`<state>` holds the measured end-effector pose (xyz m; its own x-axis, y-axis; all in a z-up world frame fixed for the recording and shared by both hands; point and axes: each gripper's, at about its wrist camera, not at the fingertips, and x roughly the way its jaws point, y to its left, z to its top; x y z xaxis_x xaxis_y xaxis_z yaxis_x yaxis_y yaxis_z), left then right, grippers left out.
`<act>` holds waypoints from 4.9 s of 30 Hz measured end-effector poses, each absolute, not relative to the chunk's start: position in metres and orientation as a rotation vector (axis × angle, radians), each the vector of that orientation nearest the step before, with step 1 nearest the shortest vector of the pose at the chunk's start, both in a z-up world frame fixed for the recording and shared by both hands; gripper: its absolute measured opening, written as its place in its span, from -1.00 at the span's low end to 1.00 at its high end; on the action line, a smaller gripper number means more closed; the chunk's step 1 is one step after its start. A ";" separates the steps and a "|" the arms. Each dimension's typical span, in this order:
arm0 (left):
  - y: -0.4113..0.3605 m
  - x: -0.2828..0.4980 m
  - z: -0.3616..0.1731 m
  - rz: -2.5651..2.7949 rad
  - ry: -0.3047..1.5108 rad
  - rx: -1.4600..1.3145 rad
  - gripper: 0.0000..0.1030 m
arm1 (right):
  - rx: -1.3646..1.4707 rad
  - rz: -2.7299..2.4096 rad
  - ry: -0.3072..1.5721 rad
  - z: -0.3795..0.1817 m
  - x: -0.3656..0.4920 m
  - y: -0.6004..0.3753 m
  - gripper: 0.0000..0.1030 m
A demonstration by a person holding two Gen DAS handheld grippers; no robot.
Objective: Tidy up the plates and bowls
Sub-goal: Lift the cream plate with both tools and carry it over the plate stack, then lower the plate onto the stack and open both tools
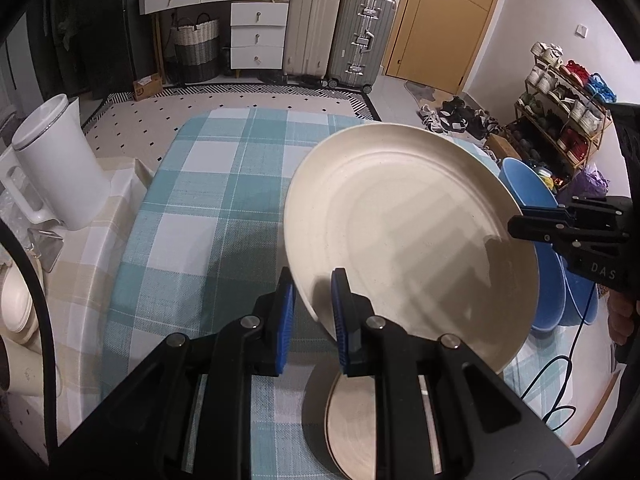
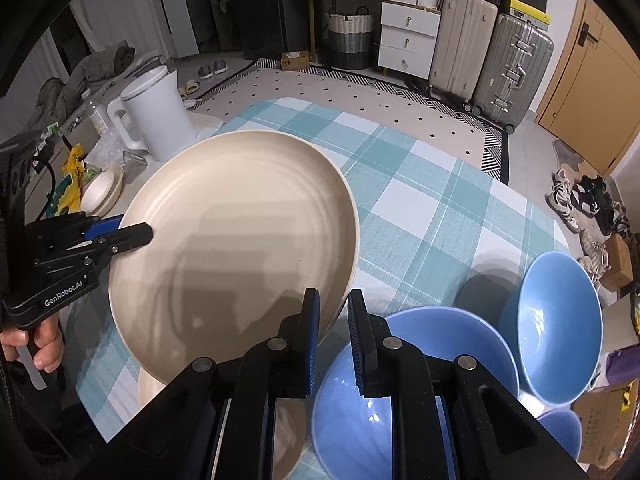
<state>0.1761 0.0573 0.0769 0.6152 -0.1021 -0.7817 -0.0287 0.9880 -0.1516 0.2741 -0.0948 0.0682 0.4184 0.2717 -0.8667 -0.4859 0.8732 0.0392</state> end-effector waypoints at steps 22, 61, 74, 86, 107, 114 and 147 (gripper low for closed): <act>0.047 0.135 0.093 -0.083 0.875 -0.110 -0.71 | -0.125 0.484 0.907 0.088 0.199 -0.115 -0.69; 0.025 0.093 0.037 -0.136 0.922 -0.058 -0.70 | 0.037 0.472 0.903 0.033 0.124 -0.139 -0.67; 0.020 0.080 0.010 -0.135 0.947 -0.009 -0.70 | 0.029 0.459 0.932 0.000 0.112 -0.132 -0.66; 0.010 0.076 -0.008 -0.129 0.972 0.029 -0.68 | -0.003 0.423 0.949 -0.018 0.105 -0.129 -0.66; -0.004 0.079 -0.026 -0.107 0.992 0.116 -0.62 | -0.025 0.364 0.963 -0.033 0.103 -0.119 -0.66; -0.008 0.080 -0.030 -0.086 0.995 0.147 -0.60 | -0.044 0.354 0.957 -0.036 0.103 -0.116 -0.66; -0.010 0.081 -0.034 -0.076 1.024 0.098 -0.12 | -0.044 0.341 0.958 -0.038 0.099 -0.119 -0.34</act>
<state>0.0806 -0.0099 -0.0345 0.5176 -0.0172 -0.8555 0.1088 0.9930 0.0458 0.0986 -0.1193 -0.0380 0.5260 0.2659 -0.8078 -0.3048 0.9457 0.1128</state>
